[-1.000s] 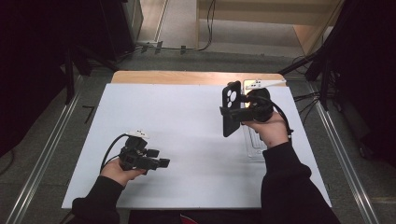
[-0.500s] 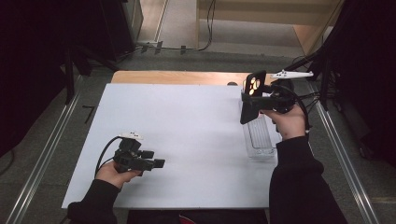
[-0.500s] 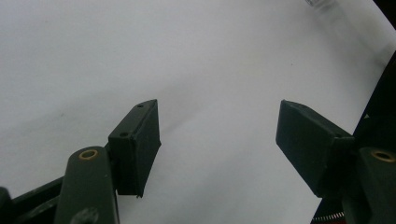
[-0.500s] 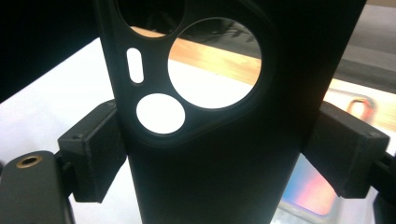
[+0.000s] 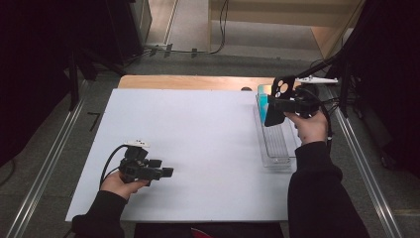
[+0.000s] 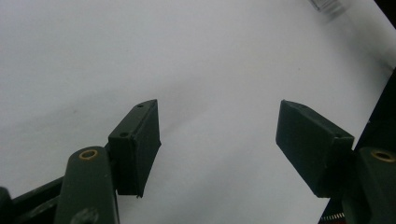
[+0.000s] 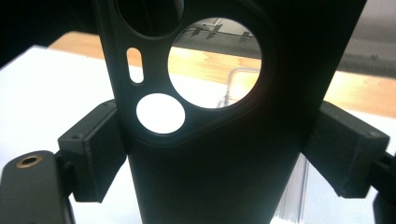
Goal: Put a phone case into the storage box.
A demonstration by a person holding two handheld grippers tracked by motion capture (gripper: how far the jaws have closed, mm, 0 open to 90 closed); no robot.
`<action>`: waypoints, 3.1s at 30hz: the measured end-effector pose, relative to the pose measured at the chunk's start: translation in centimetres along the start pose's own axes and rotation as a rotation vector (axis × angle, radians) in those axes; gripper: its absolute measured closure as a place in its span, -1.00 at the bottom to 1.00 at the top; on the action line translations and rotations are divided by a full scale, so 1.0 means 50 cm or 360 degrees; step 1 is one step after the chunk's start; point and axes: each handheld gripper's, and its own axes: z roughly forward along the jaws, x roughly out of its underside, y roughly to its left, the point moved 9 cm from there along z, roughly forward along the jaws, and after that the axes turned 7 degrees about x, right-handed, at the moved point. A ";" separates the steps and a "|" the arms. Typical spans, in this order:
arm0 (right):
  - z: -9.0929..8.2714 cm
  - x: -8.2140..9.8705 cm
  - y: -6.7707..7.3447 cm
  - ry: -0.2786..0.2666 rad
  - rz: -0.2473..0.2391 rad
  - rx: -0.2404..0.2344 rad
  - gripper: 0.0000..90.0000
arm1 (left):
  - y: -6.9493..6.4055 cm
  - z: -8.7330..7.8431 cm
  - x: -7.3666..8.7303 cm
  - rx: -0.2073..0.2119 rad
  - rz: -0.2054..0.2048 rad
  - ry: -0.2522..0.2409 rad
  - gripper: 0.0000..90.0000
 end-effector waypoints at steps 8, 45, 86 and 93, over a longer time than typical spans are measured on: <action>0.041 0.030 -0.028 0.0055 0.0026 0.0137 -0.75 | -0.001 -0.001 -0.003 0.0017 -0.0010 -0.0027 -0.33; 0.223 0.030 -0.050 0.0225 0.0042 0.0378 -0.76 | -0.002 0.004 -0.004 0.0057 -0.0043 -0.0031 -0.33; 0.140 0.040 0.079 0.0272 -0.0121 -0.0084 -1.00 | 0.004 -0.006 -0.006 0.0061 -0.0100 -0.0047 -0.33; 0.140 0.049 0.125 0.0296 -0.0194 -0.0147 -1.00 | 0.004 -0.007 -0.007 0.0069 -0.0100 -0.0050 -0.33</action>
